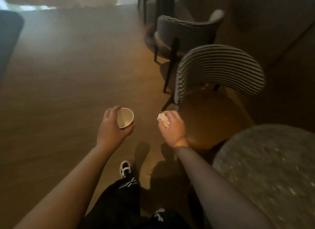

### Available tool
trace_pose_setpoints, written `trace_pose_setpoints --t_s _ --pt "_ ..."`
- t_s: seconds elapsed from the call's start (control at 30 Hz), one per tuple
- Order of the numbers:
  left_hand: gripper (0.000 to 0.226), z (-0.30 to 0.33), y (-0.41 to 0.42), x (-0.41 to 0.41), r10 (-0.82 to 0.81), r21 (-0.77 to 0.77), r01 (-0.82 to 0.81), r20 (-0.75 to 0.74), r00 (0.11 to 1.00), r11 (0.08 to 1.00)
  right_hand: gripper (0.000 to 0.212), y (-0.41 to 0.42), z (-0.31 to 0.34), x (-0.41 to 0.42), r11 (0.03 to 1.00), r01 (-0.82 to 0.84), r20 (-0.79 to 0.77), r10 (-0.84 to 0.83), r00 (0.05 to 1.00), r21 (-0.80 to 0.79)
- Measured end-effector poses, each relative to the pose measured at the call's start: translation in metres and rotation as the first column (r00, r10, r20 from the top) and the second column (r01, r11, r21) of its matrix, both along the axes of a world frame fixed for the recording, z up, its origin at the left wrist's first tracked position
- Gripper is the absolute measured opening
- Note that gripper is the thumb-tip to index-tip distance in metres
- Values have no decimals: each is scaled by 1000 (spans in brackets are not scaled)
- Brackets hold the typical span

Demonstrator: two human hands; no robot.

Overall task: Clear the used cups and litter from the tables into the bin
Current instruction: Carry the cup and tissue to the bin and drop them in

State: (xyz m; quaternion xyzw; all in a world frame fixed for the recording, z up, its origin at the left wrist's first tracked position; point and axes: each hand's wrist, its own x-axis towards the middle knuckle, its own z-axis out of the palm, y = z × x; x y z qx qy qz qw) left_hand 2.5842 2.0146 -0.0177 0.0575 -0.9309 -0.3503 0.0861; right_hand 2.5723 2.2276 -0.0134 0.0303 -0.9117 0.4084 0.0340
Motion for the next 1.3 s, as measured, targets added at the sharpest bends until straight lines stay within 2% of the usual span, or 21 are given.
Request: trace_pose_setpoints --t_s 0.23,0.53,0.7,0.87,1.03,1.3 --pt "76 -19 -145 -51 286 3 -286 -33 958 958 14 -149 -18 -112 971 -236 -18 236 972 35" --pt "75 -8 -339 -190 443 59 -441 -46 895 896 18 -380 -12 -297 888 -451 -2 453 891 90" --pt "76 1 -424 -276 525 61 -521 -72 848 851 18 -466 -8 -392 875 -470 -2 473 881 117" --pt "74 -16 -503 -382 554 84 -548 -90 828 832 19 -548 -21 -507 864 -486 -13 492 871 130" --pt "73 -38 -592 -526 588 89 -581 -99 803 809 21 -640 -41 -660 849 -515 -16 520 854 114" --pt "75 -11 -736 -748 690 47 -688 -74 720 724 20 -793 -10 -902 783 -607 22 610 792 131"
